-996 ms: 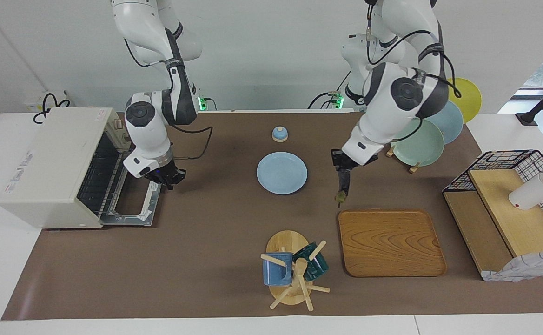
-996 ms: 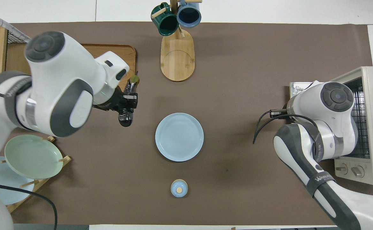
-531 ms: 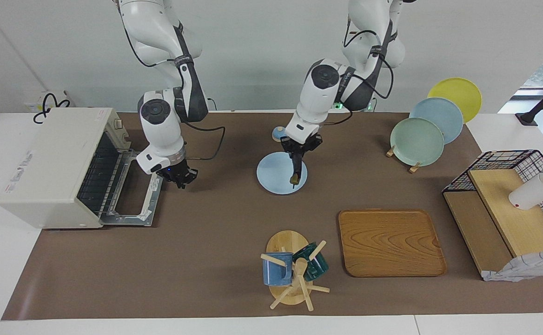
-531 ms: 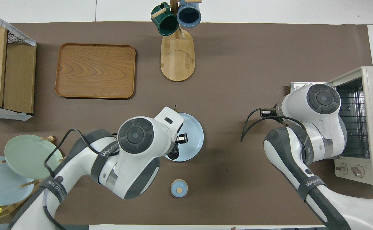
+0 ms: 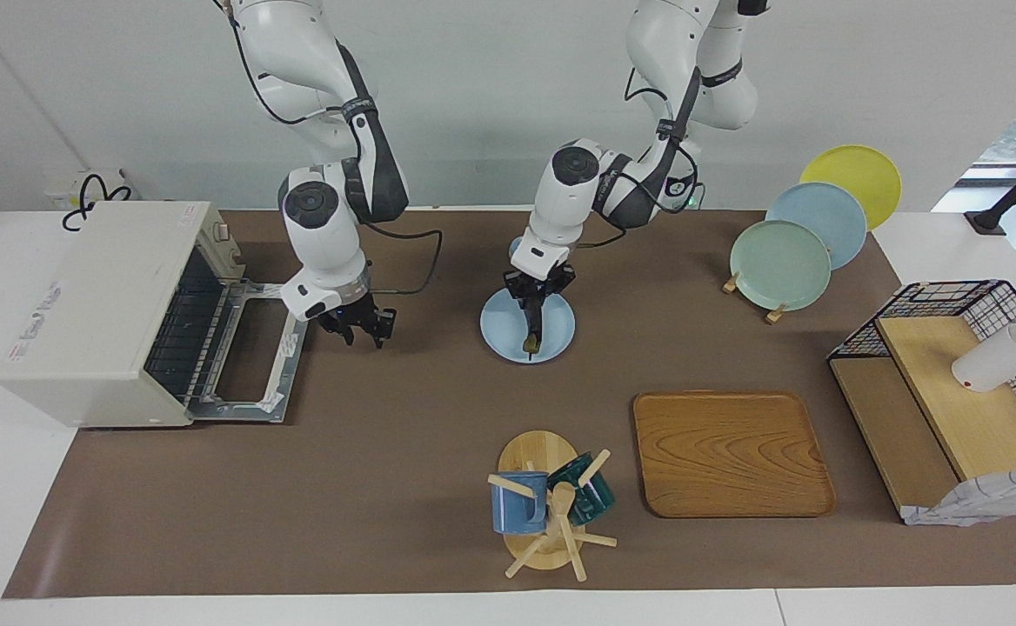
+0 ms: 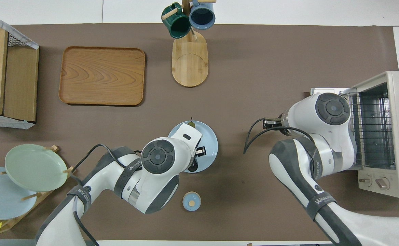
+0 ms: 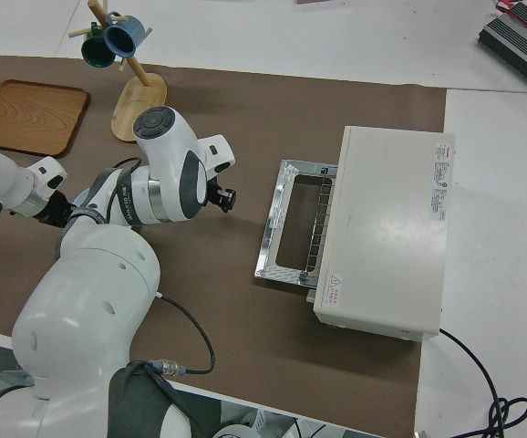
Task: Put eggplant into oven
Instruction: 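Carry the eggplant with the left gripper over the plate toward the right gripper, then grasp the eggplant with the right gripper from the left gripper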
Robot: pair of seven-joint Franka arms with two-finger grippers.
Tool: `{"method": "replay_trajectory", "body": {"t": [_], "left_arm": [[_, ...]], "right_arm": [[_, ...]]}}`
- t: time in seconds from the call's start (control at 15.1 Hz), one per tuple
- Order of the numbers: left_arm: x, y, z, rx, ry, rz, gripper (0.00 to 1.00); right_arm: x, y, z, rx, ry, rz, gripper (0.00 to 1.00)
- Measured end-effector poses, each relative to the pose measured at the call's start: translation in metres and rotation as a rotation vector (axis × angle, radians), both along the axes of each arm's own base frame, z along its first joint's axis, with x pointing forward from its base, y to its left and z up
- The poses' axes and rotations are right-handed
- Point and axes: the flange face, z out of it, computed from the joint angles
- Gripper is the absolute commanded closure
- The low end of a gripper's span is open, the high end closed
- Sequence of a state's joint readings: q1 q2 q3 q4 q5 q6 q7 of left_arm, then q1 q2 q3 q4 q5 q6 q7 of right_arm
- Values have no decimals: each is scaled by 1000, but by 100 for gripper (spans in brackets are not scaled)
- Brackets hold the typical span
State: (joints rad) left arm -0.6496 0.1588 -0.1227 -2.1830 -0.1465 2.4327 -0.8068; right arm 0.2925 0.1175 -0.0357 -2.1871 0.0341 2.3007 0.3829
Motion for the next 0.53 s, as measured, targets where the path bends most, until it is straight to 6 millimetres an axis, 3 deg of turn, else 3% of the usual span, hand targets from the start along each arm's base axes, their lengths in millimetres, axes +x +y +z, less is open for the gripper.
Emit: {"method": "replay_trajectory", "body": {"t": [0.27, 0.4, 0.53], "left_arm": [[13, 14, 8, 26, 26, -57, 0], [42, 43, 35, 39, 50, -87, 0], [77, 89, 69, 31, 40, -115, 0]], "right_arm": [[-2, 23, 6, 7, -12, 36, 40], [-3, 30, 7, 9, -16, 48, 39], [-5, 54, 16, 18, -34, 87, 19]]}}
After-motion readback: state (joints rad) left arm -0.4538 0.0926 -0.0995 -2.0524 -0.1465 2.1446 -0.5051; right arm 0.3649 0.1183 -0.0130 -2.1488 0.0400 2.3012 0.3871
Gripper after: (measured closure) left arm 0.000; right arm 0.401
